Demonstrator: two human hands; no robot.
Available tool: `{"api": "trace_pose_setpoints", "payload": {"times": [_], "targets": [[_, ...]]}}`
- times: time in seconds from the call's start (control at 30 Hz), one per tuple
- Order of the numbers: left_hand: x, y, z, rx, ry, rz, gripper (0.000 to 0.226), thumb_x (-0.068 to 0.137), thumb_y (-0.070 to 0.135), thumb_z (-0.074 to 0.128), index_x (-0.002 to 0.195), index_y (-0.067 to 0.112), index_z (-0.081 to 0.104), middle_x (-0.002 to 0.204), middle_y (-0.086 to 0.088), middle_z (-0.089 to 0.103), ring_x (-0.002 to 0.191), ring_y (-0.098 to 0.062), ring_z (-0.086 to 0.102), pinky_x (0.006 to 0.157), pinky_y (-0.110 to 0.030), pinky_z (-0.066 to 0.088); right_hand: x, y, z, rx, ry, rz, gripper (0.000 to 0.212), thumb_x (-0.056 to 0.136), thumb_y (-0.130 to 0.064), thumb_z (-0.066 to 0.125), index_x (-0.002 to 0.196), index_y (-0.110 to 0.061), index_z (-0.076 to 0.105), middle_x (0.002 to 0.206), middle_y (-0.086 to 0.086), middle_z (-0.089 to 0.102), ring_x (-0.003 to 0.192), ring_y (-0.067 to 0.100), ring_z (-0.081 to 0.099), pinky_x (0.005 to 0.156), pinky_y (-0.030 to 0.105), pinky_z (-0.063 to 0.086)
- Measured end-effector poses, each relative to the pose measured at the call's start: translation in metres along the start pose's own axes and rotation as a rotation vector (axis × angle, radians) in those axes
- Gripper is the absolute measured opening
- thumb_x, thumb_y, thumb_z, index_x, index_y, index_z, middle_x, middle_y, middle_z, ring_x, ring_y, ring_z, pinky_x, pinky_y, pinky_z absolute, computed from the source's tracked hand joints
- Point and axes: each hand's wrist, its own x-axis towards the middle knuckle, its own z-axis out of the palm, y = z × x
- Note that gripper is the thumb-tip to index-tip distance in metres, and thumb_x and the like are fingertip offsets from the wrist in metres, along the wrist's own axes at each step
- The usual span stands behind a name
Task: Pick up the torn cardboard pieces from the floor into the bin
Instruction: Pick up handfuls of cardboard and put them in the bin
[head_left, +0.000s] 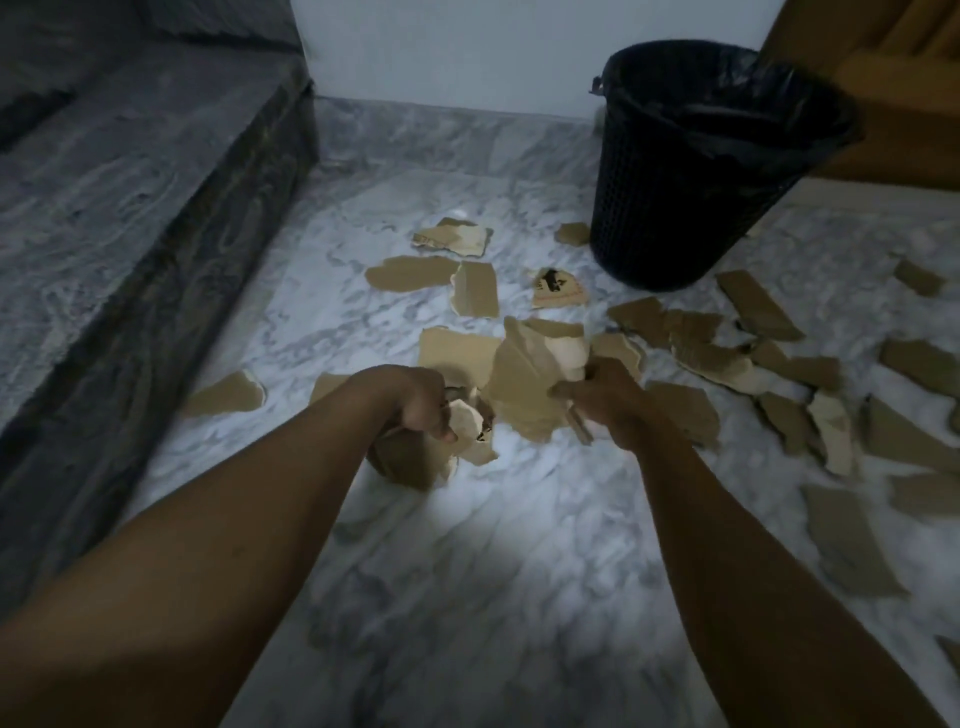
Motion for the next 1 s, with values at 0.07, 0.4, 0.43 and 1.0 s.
{"api": "trace_pose_setpoints", "payload": {"times": [0.07,0.4,0.43,1.0], "targets": [[0.003,0.008,0.015,0.021,0.054,-0.01,0.05,0.09,0.042,0.066,0.127,0.008,0.058,0.119,-0.01,0.058,0.11,-0.027,0.056,0.085,-0.029,0.042,0.001,-0.004,-0.013,0.149,0.019,0.011,0.029,0.084,-0.005,0.065,0.114,-0.008,0.067,0.098,0.012,0.07,0.082,0.024,0.064,0.071,0.039,0.053],[0.031,-0.005,0.07,0.027,0.329,-0.079,0.072,0.075,0.055,0.071,0.137,0.029,0.045,0.142,-0.007,0.035,0.129,-0.036,0.03,0.101,-0.048,0.04,0.015,-0.002,-0.004,0.605,0.45,-0.105,0.046,0.098,-0.009,0.044,0.143,-0.013,0.041,0.126,0.009,0.058,0.103,0.02,0.058,0.081,0.037,0.055],[0.032,-0.005,0.07,0.045,0.338,-0.095,0.073,0.076,0.054,0.071,0.138,0.028,0.043,0.14,-0.01,0.038,0.128,-0.037,0.032,0.1,-0.047,0.039,0.018,0.002,-0.005,0.534,0.538,-0.217,0.04,0.098,-0.009,0.046,0.138,-0.007,0.044,0.124,0.014,0.059,0.102,0.019,0.058,0.085,0.034,0.054],[-0.003,-0.022,0.056,-0.628,0.261,-0.002,0.038,0.084,0.02,0.069,0.113,0.016,0.044,0.106,-0.003,0.05,0.096,-0.021,0.054,0.076,-0.031,0.043,-0.007,0.008,0.047,-0.821,-0.082,-0.326,0.066,0.082,-0.03,0.076,0.141,-0.018,0.05,0.139,0.01,0.053,0.125,0.03,0.051,0.102,0.037,0.046]]}}
